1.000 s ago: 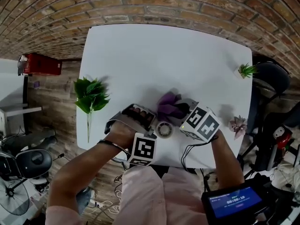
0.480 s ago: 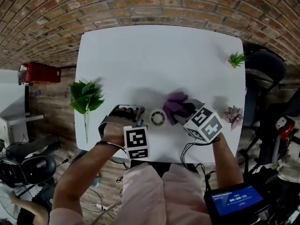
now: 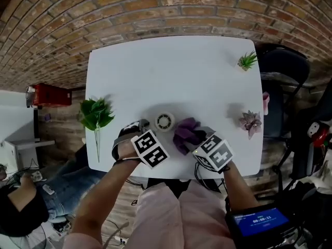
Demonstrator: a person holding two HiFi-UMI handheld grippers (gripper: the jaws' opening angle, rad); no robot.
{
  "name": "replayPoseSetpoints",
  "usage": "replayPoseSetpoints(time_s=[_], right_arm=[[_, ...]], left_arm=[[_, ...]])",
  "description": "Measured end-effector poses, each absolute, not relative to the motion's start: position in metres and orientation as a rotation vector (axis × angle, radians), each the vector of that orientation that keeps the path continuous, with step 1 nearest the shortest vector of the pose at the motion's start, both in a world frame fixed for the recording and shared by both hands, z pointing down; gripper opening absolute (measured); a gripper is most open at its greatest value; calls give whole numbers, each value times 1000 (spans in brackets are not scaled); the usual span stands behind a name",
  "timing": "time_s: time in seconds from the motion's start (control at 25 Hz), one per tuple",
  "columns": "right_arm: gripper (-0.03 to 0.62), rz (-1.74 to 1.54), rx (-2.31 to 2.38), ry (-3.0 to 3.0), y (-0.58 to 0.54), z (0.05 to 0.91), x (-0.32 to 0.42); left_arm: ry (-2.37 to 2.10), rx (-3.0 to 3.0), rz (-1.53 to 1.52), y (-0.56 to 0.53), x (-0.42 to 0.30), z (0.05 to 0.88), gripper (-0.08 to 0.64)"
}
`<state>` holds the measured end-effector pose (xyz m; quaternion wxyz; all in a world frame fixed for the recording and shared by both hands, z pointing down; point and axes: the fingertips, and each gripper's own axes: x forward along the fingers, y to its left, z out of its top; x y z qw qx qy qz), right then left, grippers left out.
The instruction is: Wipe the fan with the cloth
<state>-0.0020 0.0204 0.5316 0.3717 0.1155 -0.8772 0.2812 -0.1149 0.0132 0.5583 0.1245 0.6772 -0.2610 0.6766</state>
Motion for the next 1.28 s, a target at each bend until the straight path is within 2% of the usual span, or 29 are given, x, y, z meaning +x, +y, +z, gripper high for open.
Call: replayPoseSetpoints(time_s=[0.12, 0.24, 0.4, 0.64, 0.92, 1.28], right_arm=[[115, 730, 300, -2270, 27, 522, 10], [115, 733, 313, -2285, 27, 513, 31], [115, 735, 350, -2289, 25, 507, 51], [117, 717, 373, -2305, 29, 496, 66], [117, 739, 444, -2283, 37, 495, 97], [118, 767, 519, -2283, 34, 494, 120]], left_arm=[[-869, 1914, 1754, 16, -121, 556, 184], [-920, 1864, 1547, 26, -133, 547, 240], [-867, 1822, 1447, 45, -131, 548, 291], [-752, 1912, 1295, 61, -64, 532, 298], [-705, 2082, 1212, 25, 17, 527, 298], [-754, 2172, 1226, -7, 33, 512, 299]])
